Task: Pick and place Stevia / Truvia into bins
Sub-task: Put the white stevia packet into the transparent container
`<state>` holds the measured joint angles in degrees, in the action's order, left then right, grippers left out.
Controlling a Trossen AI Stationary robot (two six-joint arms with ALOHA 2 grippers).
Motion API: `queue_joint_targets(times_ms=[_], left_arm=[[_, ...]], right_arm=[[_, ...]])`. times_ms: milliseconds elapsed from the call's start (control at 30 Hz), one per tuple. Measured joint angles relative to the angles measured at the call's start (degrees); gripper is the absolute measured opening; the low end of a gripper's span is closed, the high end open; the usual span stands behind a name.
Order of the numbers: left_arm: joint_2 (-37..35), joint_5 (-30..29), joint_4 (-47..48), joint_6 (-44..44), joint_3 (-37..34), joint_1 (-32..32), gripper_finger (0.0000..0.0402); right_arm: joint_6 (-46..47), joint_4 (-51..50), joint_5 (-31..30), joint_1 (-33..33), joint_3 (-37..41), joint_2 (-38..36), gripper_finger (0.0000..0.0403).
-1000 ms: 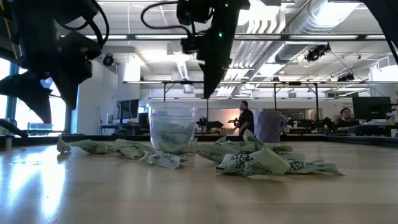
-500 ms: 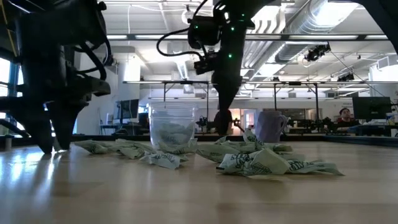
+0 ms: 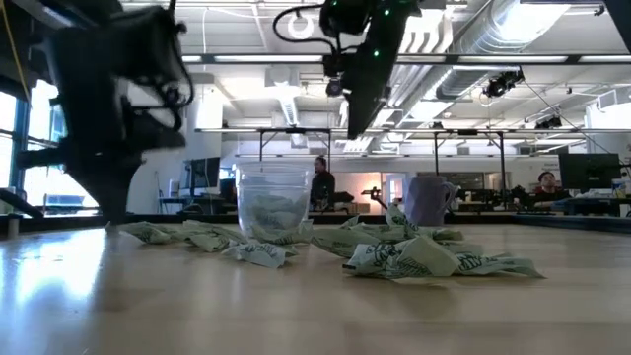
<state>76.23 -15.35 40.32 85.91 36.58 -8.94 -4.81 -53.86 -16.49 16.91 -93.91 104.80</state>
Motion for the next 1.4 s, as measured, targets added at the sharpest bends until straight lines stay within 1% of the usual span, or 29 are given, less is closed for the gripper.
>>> queue_joint_targets(times_ms=[67,167,300,367,433,500,567,633,700,800,900,967,1067,1133,1300,1400], left_arm=[[-2.2,-1.1,1.2,-4.6,3.0,1.2,0.0022],[-5.1,-3.1,4.2,-11.8,7.8,4.4,0.0022],[-7.1,-3.3,3.5,-23.9,14.2,9.4,0.0022],[-7.3,-1.9,4.0,-28.5,17.0,11.6,0.0022],[-7.0,1.2,8.5,-30.5,17.9,14.0,0.0025],[-6.5,3.6,13.2,-28.8,17.0,15.6,0.0048],[-6.4,5.5,15.8,-25.1,15.2,16.3,0.0087],[-6.2,7.7,16.1,-21.2,13.3,16.1,0.0131],[-6.1,9.4,15.7,-17.7,11.3,16.1,0.0174],[-6.2,10.6,15.1,-11.6,8.5,16.1,0.0231],[-6.2,10.6,15.1,-7.5,6.5,16.1,0.0269],[-6.2,9.8,14.8,-6.6,5.6,16.1,0.0281],[-6.1,8.1,11.3,-6.1,3.3,16.1,0.0281],[-6.1,7.9,7.6,-5.4,0.9,16.1,0.0268],[-5.0,7.8,1.6,-1.9,-4.9,16.1,0.0211],[-4.3,6.4,-0.4,-1.6,-6.7,16.1,0.0174]], right_arm=[[0.5,-0.9,-2.1,0.0,0.0,-1.7,0.0316],[2.2,-1.7,-3.4,0.0,0.0,-4.5,0.0316],[3.9,-3.0,-6.6,0.0,0.0,-8.4,0.0316],[5.2,-4.3,-7.6,0.3,0.0,-10.1,0.0316],[7.8,-6.7,-6.9,1.1,-0.1,-11.2,0.0316],[10.4,-9.9,-6.3,1.8,-0.1,-11.3,0.0316],[12.8,-12.7,-6.0,2.5,0.0,-11.2,0.0316],[14.4,-14.3,-5.9,2.9,0.0,-10.9,0.0316],[15.4,-13.8,-5.9,3.0,0.6,-10.9,0.0316],[16.7,-12.3,-5.7,3.0,2.9,-10.9,0.0316],[16.9,-10.5,-5.5,3.0,6.5,-10.9,0.0316],[16.9,-8.7,-5.3,3.0,9.3,-10.9,0.0316],[17.1,-5.8,-3.8,3.0,13.2,-10.8,0.0316],[17.5,-4.4,-2.6,3.0,15.0,-10.8,0.0316],[16.9,-2.4,-1.2,2.1,16.5,-10.8,0.0316],[16.4,-1.1,-1.2,1.0,16.4,-10.8,0.0316]])
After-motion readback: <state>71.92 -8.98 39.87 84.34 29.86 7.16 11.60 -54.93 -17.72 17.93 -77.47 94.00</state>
